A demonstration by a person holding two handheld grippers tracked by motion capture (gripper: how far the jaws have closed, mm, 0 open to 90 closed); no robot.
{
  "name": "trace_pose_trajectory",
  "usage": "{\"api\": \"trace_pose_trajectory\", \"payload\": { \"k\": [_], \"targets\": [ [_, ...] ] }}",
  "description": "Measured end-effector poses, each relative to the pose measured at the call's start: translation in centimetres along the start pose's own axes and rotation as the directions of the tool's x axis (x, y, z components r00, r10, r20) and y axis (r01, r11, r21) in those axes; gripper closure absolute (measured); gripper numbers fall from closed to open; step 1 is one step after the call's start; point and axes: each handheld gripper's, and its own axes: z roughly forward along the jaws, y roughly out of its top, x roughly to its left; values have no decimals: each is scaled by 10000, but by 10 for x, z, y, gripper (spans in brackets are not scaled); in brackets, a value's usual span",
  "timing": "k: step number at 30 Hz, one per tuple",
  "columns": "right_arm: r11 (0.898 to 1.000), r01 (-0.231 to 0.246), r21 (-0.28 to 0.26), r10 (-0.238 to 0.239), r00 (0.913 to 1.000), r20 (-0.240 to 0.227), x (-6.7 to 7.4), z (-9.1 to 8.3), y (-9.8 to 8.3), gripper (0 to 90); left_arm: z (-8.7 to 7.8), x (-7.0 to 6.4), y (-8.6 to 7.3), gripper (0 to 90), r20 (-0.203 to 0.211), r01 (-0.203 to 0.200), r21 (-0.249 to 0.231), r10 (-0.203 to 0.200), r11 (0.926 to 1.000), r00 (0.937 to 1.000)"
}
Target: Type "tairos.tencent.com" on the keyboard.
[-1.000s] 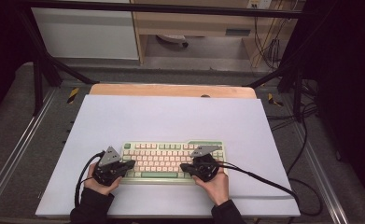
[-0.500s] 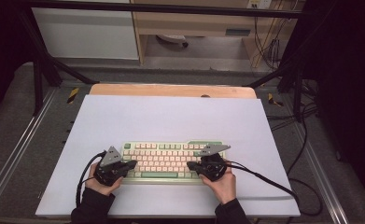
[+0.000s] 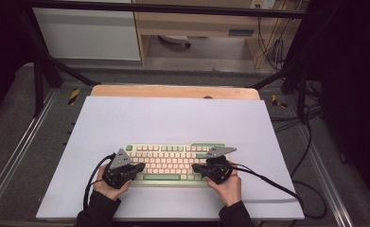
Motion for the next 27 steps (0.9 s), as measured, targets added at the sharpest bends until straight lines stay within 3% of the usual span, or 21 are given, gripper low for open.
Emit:
{"api": "trace_pose_trajectory", "payload": {
  "k": [11,27],
  "targets": [
    [10000,-11,-11,11,10000,-3,0,0,0,900,12,-11,3,894,130,-246,161,244,9996,9996],
    [10000,-5,-28,5,10000,-16,0,0,0,900,18,-13,2,894,155,-322,298,317,9990,9994]
  ]
}}
